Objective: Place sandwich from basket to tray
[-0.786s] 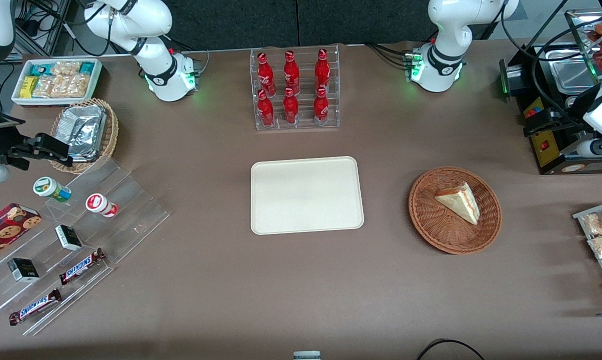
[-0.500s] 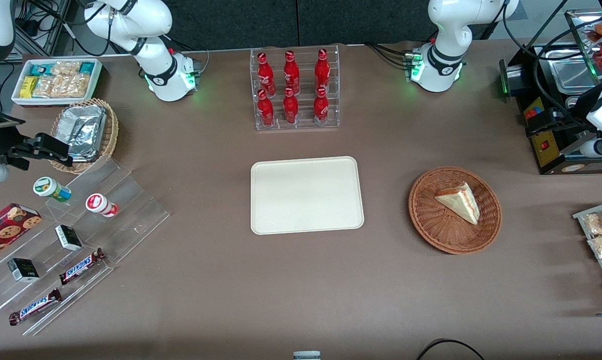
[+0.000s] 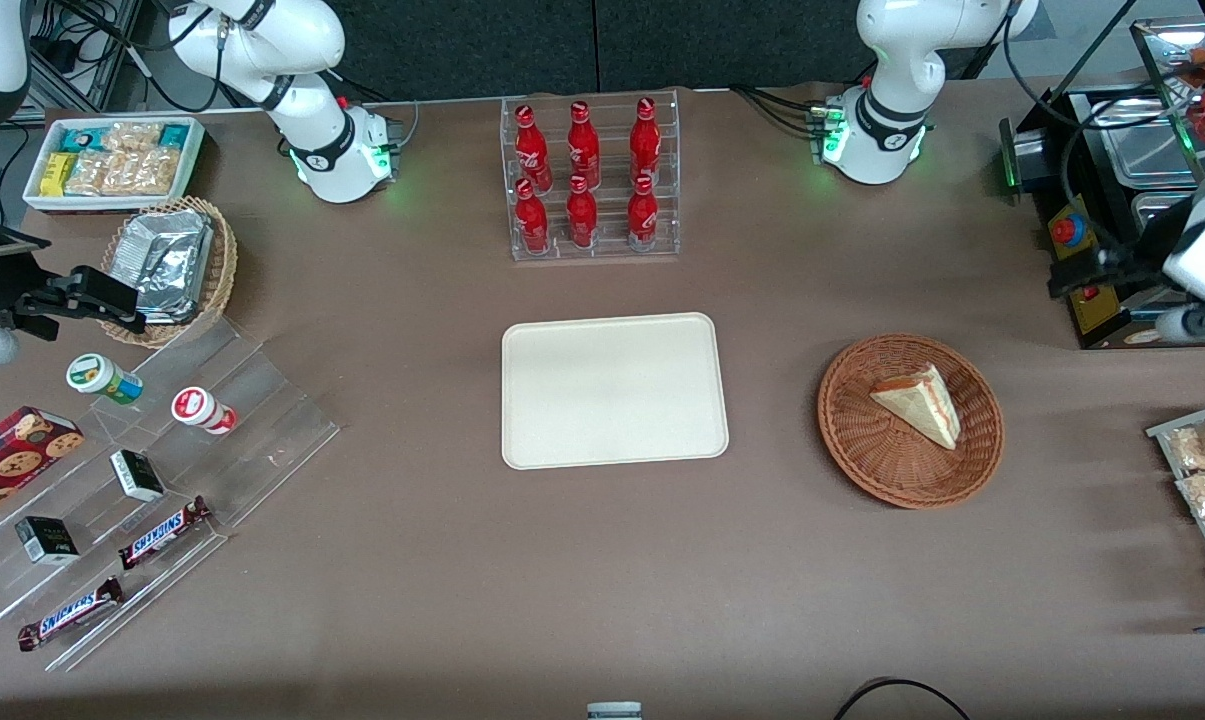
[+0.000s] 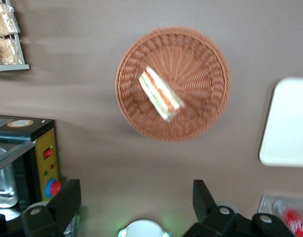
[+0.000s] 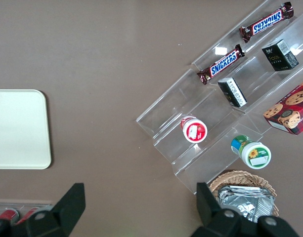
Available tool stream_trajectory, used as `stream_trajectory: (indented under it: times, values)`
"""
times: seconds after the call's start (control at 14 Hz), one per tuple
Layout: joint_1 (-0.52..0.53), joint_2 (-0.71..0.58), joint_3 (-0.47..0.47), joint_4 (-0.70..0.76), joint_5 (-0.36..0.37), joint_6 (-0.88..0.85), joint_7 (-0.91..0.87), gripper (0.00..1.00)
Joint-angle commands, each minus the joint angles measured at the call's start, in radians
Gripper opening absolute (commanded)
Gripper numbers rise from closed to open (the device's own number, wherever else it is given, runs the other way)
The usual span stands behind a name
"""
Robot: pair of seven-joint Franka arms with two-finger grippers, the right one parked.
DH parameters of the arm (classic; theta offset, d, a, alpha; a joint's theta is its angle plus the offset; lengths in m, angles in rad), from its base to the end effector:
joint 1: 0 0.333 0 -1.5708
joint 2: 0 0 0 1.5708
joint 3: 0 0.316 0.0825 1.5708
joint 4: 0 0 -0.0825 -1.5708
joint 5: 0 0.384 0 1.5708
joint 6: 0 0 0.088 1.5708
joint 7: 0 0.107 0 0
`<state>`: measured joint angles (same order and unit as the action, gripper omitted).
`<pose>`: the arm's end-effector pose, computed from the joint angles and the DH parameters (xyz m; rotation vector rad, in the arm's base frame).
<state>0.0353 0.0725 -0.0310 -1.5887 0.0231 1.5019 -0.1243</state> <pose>0.5649 0.0056 0.5701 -3.0952 -0.1988 0.2451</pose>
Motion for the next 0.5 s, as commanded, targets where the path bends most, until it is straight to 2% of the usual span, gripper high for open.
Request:
stream_trajectory:
  times: [0.0,0.43]
  values:
    - [0.011,0.012,-0.02,-0.072,0.012,0.087,-0.145,1.0]
    - [-0.057,0.029,-0.026,-0.347,0.009,0.453,-0.559,1.0]
